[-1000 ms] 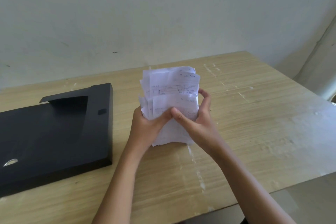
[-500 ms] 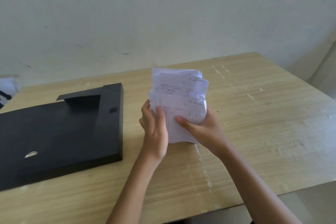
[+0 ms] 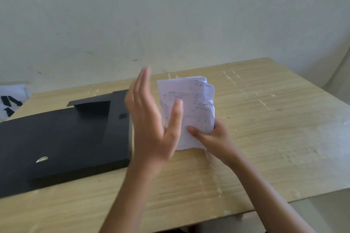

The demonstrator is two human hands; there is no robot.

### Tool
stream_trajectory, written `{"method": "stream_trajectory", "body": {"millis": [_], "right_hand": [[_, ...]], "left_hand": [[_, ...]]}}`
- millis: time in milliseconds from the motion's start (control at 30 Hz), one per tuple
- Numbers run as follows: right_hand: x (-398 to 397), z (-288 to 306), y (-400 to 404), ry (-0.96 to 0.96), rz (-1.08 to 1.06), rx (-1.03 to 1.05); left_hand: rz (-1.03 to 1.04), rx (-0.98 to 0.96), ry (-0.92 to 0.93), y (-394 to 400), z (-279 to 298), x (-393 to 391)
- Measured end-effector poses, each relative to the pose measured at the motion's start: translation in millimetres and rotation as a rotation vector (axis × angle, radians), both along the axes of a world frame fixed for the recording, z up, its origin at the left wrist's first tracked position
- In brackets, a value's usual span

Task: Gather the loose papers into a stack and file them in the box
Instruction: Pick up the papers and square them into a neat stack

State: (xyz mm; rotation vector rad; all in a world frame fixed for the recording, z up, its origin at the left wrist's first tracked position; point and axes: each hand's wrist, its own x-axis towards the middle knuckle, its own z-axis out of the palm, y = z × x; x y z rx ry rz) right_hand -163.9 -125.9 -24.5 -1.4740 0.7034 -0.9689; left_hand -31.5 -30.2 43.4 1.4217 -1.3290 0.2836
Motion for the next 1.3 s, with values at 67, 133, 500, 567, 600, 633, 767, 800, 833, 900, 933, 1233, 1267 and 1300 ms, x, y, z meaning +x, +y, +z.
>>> {"method": "stream_trajectory", "body": {"millis": [67, 133, 500, 567, 600, 633, 767, 800, 833, 900, 933, 1233, 1267, 1300], "right_hand": [[-1, 2, 1, 0.013, 0.019, -0.022], [-2, 4, 1, 0.028, 0.016, -0.04], [-7, 18, 1, -0.004, 0.062, -0.088], [-6, 18, 2, -0.001, 0.06, -0.087], [-6, 17, 2, 0.0, 0.053, -0.084], [-6, 17, 2, 0.0, 0.049, -0.077], [-6, 15, 2, -0.026, 0.001, -0.033], [-6, 15, 3, -0.046, -0.03, 0.004], [-6, 15, 3, -0.075, -0.055, 0.049], [-4, 15, 3, -0.138, -0.079, 0.125], [-2, 16, 3, -0.151, -0.093, 0.139], [11, 31, 13, -0.088, -0.126, -0.086], [10, 31, 12, -0.072, -0.145, -0.123], [10, 30, 10, -0.055, -0.154, -0.162]], "left_hand": [[0.036, 0.056, -0.317, -9, 40, 1], [0.122, 0.306, -0.49, -22, 54, -5], [0.099, 0.626, -0.661, -28, 13, -11], [0.122, 0.58, -0.644, -24, 12, -11], [0.113, 0.586, -0.649, -24, 12, -10], [0.09, 0.597, -0.655, -24, 13, -7], [0.06, 0.342, -0.446, -14, 8, 14], [0.037, 0.282, -0.257, -10, 2, 20], [-0.023, 0.29, -0.006, -8, -8, 25], [-0.189, 0.408, 0.461, -6, -28, 25], [-0.247, 0.463, 0.591, -6, -38, 22], [-0.308, 0.254, 0.736, -17, -61, 1], [-0.271, 0.222, 0.716, -18, -62, 0], [-0.238, 0.19, 0.696, -19, -64, 0]]}}
